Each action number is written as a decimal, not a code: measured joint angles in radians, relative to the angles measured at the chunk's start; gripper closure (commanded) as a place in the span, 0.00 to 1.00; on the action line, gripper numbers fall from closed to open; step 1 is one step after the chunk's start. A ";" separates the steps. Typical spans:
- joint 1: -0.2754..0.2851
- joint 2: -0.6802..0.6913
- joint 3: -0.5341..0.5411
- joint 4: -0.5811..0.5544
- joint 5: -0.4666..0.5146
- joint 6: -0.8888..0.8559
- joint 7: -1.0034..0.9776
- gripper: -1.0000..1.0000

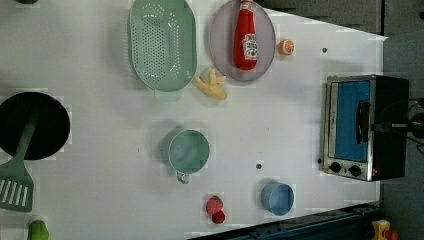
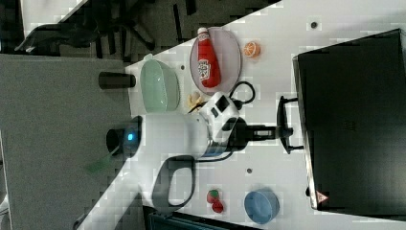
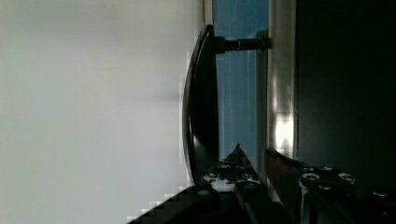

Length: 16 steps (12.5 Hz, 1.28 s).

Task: Flap open oven.

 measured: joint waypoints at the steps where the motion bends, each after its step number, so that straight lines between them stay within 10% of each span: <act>1: 0.003 0.020 -0.004 -0.021 0.004 0.049 0.000 0.82; 9: 0.002 0.060 -0.010 -0.047 -0.016 0.138 -0.003 0.82; 16: 0.071 0.050 0.010 -0.096 -0.265 0.141 0.212 0.82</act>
